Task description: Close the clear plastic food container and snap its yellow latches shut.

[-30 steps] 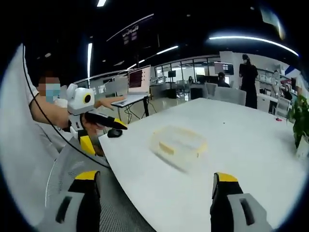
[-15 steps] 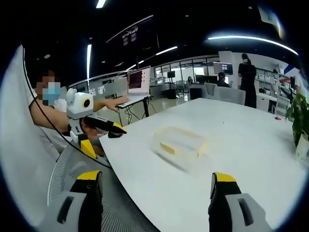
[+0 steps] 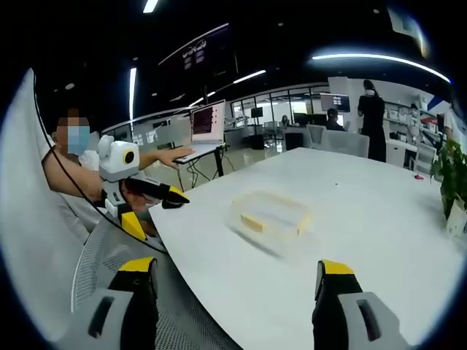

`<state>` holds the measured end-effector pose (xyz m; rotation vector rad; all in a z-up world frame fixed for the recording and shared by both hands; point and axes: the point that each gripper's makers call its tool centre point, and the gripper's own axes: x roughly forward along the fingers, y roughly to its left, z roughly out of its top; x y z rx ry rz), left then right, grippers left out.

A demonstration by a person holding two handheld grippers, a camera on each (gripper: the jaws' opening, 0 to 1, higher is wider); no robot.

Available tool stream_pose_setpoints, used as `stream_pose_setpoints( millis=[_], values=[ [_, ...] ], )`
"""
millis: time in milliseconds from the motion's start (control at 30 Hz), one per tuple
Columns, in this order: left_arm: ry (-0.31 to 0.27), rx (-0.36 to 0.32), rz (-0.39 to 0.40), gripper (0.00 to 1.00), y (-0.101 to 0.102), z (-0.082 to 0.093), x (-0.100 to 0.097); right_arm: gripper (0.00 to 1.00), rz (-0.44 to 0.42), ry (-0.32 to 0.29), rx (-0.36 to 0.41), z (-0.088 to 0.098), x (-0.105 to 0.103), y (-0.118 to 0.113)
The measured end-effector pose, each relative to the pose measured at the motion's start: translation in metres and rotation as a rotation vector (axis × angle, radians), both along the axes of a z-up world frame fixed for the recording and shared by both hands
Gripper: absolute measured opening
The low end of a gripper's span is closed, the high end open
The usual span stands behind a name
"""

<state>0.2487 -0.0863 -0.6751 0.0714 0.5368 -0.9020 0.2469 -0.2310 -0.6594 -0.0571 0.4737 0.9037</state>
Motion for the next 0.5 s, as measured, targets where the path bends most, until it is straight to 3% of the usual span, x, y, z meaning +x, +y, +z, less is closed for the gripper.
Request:
stream_pose_setpoints(
  millis=[500],
  values=[
    [0.007, -0.001, -0.006, 0.84, -0.0006, -0.0016, -0.0009, 0.88, -0.001, 0.008, 0.008, -0.0009, 0.0002, 0.0003]
  ],
)
